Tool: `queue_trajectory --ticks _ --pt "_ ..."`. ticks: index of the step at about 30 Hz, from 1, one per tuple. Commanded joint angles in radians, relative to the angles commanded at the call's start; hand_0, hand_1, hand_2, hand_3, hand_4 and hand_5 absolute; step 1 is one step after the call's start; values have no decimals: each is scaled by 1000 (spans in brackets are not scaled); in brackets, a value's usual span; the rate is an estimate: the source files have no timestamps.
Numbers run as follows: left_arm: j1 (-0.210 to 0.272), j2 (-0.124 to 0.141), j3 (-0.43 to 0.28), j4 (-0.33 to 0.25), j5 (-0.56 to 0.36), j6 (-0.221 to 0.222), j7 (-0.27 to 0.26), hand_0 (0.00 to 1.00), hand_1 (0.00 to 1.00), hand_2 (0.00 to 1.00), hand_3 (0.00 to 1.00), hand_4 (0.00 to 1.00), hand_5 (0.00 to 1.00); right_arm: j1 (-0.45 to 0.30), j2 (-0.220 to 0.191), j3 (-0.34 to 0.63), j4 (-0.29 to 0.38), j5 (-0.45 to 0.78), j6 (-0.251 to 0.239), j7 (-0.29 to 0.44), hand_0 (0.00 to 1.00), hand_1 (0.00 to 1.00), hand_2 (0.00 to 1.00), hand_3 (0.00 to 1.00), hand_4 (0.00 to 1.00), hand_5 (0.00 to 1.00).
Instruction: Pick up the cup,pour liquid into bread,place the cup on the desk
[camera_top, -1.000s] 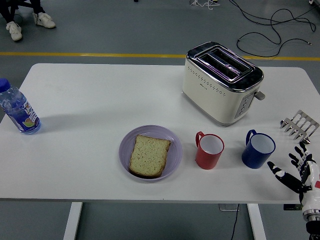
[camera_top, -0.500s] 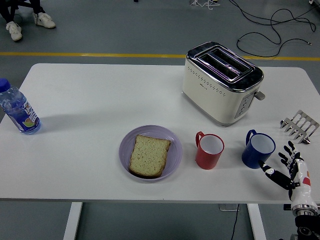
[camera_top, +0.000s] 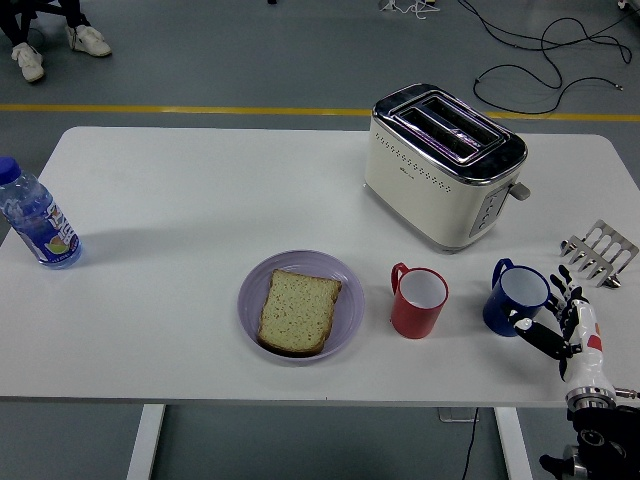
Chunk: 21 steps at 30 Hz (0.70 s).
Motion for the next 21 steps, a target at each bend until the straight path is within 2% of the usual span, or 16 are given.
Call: queue_trajectory --ticks 21 --pt "-8 -4 7 0 -12 3 1 662 704 725 627 381 927 72 21 -69 -96 116 -20 43 895 814 912 935 967 104"
